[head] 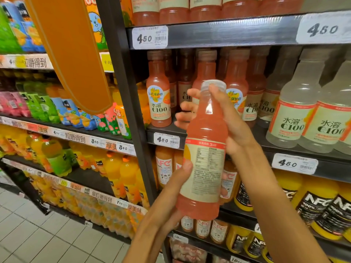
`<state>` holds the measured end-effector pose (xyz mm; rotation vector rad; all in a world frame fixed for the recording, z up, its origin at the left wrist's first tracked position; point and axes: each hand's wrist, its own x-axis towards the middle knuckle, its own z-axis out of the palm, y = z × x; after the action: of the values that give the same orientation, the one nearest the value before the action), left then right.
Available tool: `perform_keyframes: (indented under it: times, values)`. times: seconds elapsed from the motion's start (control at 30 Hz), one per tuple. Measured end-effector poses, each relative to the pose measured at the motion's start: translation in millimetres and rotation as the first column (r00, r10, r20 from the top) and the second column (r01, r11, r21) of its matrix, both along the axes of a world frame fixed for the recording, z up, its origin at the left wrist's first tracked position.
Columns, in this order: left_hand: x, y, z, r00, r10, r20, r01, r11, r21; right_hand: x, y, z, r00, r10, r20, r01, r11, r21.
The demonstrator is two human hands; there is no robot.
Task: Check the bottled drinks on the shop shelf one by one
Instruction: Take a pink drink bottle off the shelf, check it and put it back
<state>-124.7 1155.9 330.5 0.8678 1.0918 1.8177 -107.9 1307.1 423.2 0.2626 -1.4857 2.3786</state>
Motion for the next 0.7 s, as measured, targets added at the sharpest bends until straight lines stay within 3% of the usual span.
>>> perform_keyframes:
  times: [0.07, 0.17, 0.23, 0.3, 0.4, 0.47, 0.57, 0.7]
  values:
    - [3, 2, -3, 0.998, 0.048, -0.038, -0.048, 0.999, -0.007, 1, -2, 0, 0.999, -0.004, -0.044, 0.006, 0.999, 0.048]
    - [0, -2, -1, 0.967, 0.207, -0.147, -0.213, 0.977, -0.025, 8, -3, 4, 0.978, -0.204, -0.047, 0.209, 0.96, 0.189]
    - [1, -2, 3, 0.914, 0.286, -0.288, -0.303, 0.953, -0.015, 9, -2, 5, 0.935, -0.353, -0.039, 0.354, 0.916, 0.19]
    - [5, 2, 6, 0.89, 0.311, -0.334, -0.34, 0.94, -0.033, 10, -1, 7, 0.917, -0.399, 0.025, 0.388, 0.903, 0.187]
    - [9, 2, 5, 0.937, 0.268, -0.223, -0.289, 0.955, -0.064, 14, 4, 8, 0.95, -0.3, 0.089, 0.286, 0.948, 0.141]
    - [9, -3, 7, 0.988, 0.15, -0.027, -0.151, 0.988, -0.042, 15, 5, 9, 0.966, -0.246, 0.077, 0.238, 0.965, 0.107]
    - [12, -7, 7, 0.981, -0.042, 0.188, 0.035, 0.999, 0.037, 12, 0, 6, 0.992, -0.11, 0.059, 0.112, 0.993, -0.029]
    - [14, -5, 5, 0.992, 0.051, 0.113, -0.045, 0.997, -0.056, 8, -3, 3, 0.987, -0.156, 0.036, 0.158, 0.987, -0.03]
